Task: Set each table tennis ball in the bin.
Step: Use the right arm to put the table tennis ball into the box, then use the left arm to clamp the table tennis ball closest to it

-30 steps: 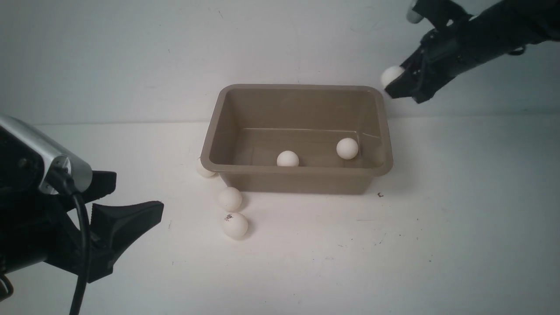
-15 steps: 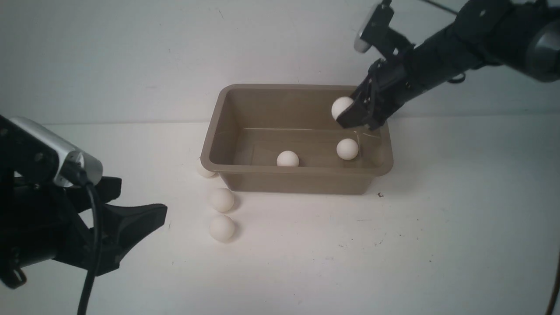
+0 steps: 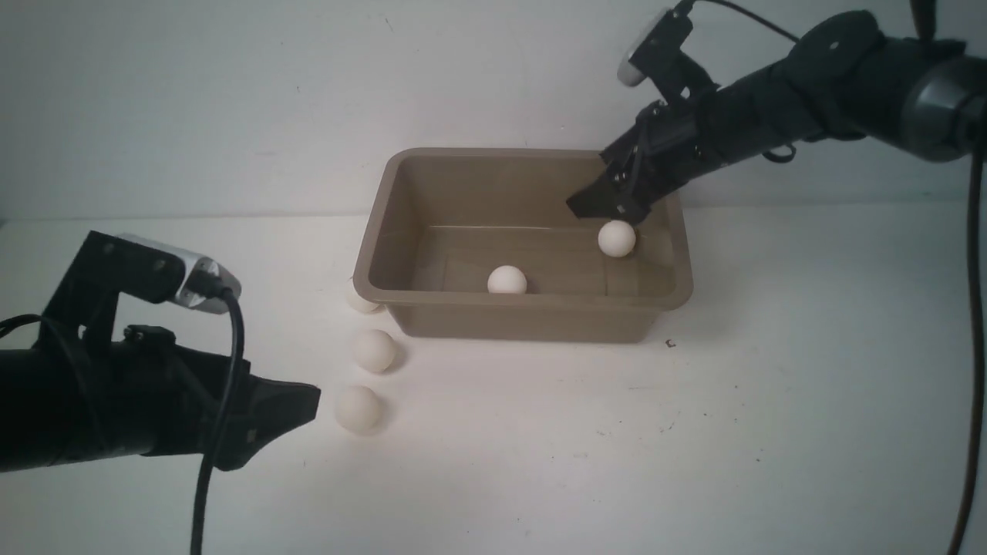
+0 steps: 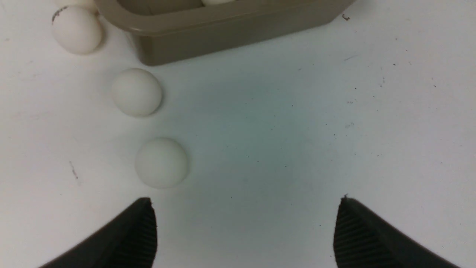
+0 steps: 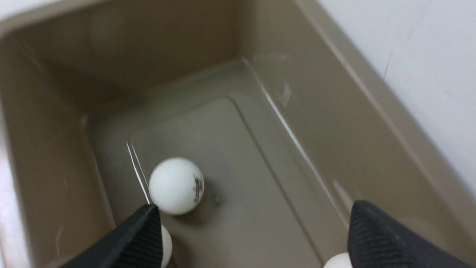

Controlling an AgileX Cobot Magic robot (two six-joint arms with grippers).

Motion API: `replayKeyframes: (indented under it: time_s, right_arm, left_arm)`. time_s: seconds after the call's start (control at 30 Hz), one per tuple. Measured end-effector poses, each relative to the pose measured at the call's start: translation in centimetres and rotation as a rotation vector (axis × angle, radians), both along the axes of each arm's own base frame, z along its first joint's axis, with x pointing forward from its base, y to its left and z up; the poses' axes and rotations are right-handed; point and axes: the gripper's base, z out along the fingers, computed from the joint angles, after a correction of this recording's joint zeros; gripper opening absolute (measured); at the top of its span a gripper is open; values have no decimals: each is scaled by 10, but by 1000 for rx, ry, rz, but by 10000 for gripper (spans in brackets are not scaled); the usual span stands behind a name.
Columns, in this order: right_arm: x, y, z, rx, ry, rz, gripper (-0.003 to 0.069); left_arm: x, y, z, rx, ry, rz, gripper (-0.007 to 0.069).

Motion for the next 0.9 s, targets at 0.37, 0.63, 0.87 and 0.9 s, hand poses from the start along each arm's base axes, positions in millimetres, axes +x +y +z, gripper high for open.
replayKeyframes:
  time_s: [0.37,0.63,0.87,0.9]
  right_arm:
    - [-23,-4,68,37,-130,1,593]
    - [-36,-5,86,47,-136,37,589]
    - [-40,-4,87,47,-117,65,589]
    - [-40,-4,87,47,-115,67,589]
  left_arm:
    - [34,7,-31,24,94,66,576]
    - [72,11,-45,52,127,70,576]
    - [72,19,-65,165,253,68,576]
    - [71,20,-64,179,269,78,576]
